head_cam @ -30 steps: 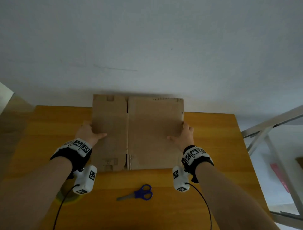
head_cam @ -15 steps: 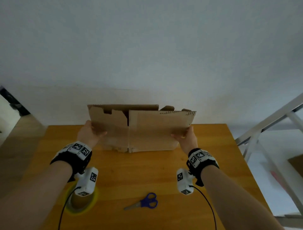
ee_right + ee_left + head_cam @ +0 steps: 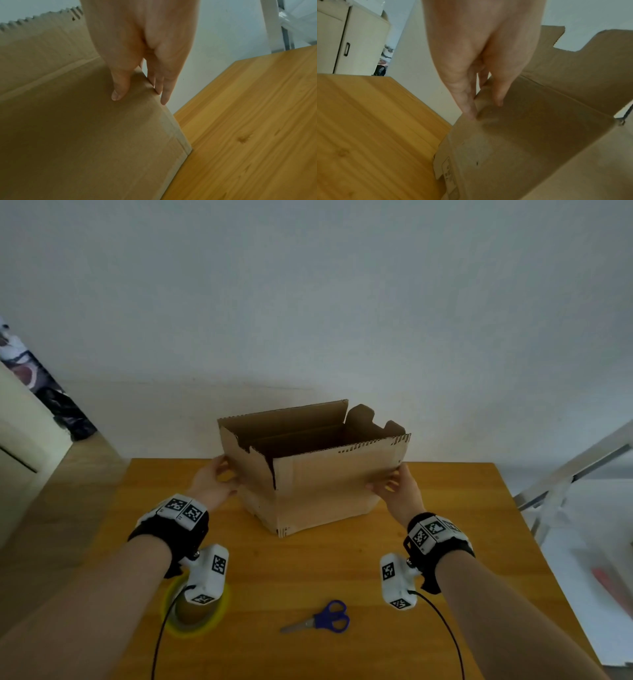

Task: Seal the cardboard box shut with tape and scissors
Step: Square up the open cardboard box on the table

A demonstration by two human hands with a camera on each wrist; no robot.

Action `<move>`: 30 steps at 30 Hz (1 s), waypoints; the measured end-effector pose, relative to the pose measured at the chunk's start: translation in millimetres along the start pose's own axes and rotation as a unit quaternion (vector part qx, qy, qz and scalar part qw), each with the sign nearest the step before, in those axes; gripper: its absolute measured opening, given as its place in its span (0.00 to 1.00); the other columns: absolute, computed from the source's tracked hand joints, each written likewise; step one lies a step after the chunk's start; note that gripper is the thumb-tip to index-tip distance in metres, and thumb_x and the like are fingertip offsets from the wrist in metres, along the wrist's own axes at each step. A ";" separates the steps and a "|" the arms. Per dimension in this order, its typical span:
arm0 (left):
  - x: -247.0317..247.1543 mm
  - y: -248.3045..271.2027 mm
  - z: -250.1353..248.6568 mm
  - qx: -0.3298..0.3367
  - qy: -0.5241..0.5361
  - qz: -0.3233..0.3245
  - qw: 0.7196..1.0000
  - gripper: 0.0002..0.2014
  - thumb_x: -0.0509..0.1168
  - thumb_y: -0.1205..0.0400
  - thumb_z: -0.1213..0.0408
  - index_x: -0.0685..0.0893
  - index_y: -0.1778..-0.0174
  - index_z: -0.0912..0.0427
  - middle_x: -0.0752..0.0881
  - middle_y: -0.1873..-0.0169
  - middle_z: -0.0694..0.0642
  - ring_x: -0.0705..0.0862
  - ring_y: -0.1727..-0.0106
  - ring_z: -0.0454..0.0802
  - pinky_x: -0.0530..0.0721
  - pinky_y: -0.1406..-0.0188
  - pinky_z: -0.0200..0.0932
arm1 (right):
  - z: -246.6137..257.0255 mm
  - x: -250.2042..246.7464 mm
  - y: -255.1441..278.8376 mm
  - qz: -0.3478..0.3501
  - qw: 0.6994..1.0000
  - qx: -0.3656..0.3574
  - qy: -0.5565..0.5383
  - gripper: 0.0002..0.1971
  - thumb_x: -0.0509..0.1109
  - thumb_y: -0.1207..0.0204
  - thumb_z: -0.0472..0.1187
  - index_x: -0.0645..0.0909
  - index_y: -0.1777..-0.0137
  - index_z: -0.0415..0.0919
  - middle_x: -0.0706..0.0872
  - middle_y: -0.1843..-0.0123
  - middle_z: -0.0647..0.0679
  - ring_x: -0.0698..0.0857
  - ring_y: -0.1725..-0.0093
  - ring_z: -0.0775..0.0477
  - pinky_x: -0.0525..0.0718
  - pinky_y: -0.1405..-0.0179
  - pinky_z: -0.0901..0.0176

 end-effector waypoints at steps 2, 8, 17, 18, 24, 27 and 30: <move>1.3 1.5 -0.3 -0.007 0.042 0.018 0.999 0.34 0.65 0.21 0.75 0.60 0.20 0.57 0.70 0.25 0.57 0.75 0.30 0.60 0.81 0.39 0.53 | 2.7 1.9 2.6 0.013 1.000 -0.002 -0.005 0.26 0.75 0.27 0.38 0.69 0.32 0.44 0.78 0.40 0.51 0.77 0.38 0.49 0.79 0.37 0.49; 4.4 5.8 -0.6 -0.038 0.149 0.036 0.987 0.26 0.58 0.16 0.70 0.62 0.21 0.57 0.74 0.27 0.56 0.80 0.35 0.57 0.79 0.36 0.51 | 8.4 3.3 10.9 0.056 0.998 -0.015 0.002 0.24 0.67 0.22 0.30 0.70 0.27 0.44 0.79 0.37 0.49 0.77 0.35 0.46 0.78 0.38 0.52; 5.8 18.7 -9.5 -0.051 0.205 0.086 0.974 0.18 0.55 0.14 0.58 0.76 0.30 0.58 0.82 0.39 0.56 0.81 0.43 0.55 0.82 0.45 0.57 | 13.1 5.8 22.2 0.070 0.993 0.057 -0.079 0.19 0.53 0.15 0.30 0.75 0.30 0.46 0.81 0.39 0.45 0.80 0.41 0.44 0.76 0.39 0.51; 5.5 21.1 -10.3 -0.054 0.211 0.093 0.972 0.18 0.55 0.14 0.56 0.78 0.31 0.57 0.81 0.38 0.55 0.80 0.40 0.56 0.80 0.40 0.62 | 13.3 6.0 23.6 0.067 0.991 0.065 -0.093 0.16 0.54 0.14 0.34 0.76 0.34 0.47 0.82 0.41 0.46 0.81 0.42 0.44 0.76 0.39 0.50; 6.3 35.9 -17.3 -0.063 0.234 0.131 0.961 0.14 0.51 0.14 0.53 0.81 0.48 0.53 0.82 0.47 0.57 0.79 0.44 0.56 0.78 0.46 0.58 | 5.9 3.6 27.2 0.057 0.983 0.093 -0.145 0.20 0.56 0.16 0.55 0.80 0.36 0.43 0.86 0.42 0.48 0.82 0.39 0.48 0.78 0.34 0.47; 5.9 40.8 -17.3 -0.069 0.237 0.148 0.958 0.14 0.52 0.16 0.50 0.81 0.45 0.50 0.80 0.45 0.57 0.77 0.41 0.57 0.76 0.41 0.63 | 6.1 2.8 28.2 0.063 0.979 0.086 -0.174 0.19 0.55 0.17 0.58 0.81 0.40 0.51 0.86 0.40 0.49 0.83 0.38 0.48 0.80 0.35 0.44; 4.1 41.5 -17.9 -0.070 0.243 0.144 0.957 0.18 0.55 0.18 0.46 0.78 0.37 0.48 0.79 0.41 0.54 0.76 0.36 0.57 0.73 0.35 0.68 | 13.1 1.9 31.1 0.074 0.978 0.076 -0.179 0.16 0.54 0.15 0.56 0.80 0.39 0.52 0.86 0.41 0.50 0.84 0.40 0.45 0.83 0.38 0.40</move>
Point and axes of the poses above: each hand's wrist, its own y-axis away from the middle knuckle, its own x-axis out of the palm, z = x × y, the point moved 4 cm from there along -y, towards the middle knuckle
